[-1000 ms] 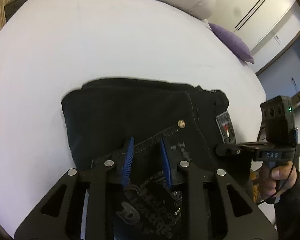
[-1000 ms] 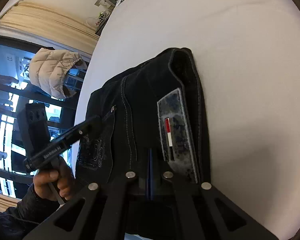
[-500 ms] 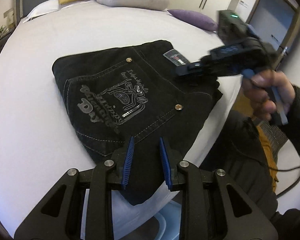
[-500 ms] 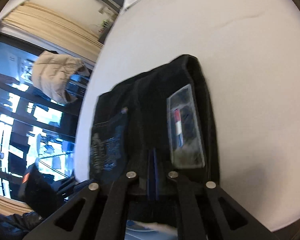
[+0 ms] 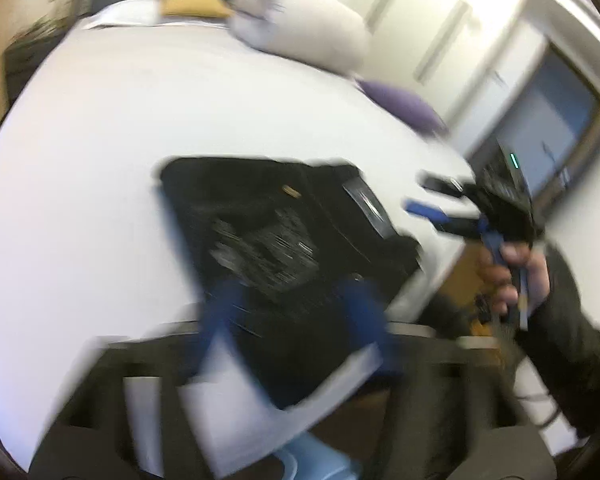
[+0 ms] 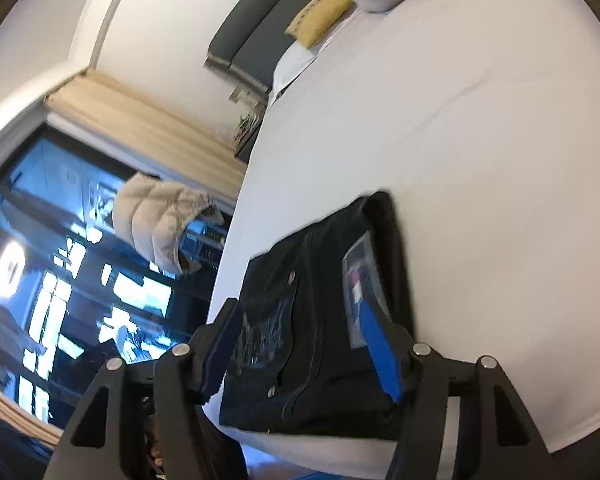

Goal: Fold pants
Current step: 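Press and square the folded jeans with both tools, then release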

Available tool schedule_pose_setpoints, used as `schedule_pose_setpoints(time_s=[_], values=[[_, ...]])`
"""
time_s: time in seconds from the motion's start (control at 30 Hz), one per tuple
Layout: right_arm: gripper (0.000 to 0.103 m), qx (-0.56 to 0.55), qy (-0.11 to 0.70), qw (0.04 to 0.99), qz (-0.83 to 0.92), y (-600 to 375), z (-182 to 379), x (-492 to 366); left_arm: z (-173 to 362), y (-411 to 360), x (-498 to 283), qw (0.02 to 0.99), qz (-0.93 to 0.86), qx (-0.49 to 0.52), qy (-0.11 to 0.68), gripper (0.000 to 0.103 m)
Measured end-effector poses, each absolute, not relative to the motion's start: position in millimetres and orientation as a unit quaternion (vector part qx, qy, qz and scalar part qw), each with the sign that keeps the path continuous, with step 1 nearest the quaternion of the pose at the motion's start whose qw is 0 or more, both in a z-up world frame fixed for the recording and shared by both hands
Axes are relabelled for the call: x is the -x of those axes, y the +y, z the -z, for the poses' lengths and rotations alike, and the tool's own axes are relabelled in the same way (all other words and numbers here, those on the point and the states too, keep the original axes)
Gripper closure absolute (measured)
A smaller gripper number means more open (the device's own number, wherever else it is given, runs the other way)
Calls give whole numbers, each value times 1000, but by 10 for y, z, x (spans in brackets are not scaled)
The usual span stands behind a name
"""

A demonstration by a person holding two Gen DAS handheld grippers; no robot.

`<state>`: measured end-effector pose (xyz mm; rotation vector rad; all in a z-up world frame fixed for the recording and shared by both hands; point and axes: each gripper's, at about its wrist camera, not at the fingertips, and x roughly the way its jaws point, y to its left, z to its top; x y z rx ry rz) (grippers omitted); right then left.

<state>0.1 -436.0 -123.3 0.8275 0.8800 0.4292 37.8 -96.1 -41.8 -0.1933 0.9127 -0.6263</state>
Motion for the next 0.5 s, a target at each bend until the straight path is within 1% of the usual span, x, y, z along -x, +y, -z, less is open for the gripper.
schedule_pose_setpoints(time_s=[0.07, 0.2, 0.37, 0.43, 0.47, 0.5], values=[[39, -387, 439, 789, -189, -4428, 1339, -152, 512, -824, -540, 845, 276, 128, 440, 9], [39, -405, 495, 747, -181, -4469, 1672, -428, 878, -733, -925, 791, 276, 200, 509, 10], [40, -399, 531, 720, -200, -4321, 1847, -687, 1169, -963, -1170, 741, 298, 221, 559, 11], [45, -393, 541, 715, -204, -4252, 1891, -771, 1274, -1007, -1225, 728, 298, 236, 570, 11], [48, -390, 547, 712, -202, -4222, 1913, -828, 1282, -991, -1257, 726, 298, 246, 568, 14], [55, -388, 552, 710, -199, -4191, 1928, -866, 1297, -993, -1296, 722, 300, 253, 569, 27]])
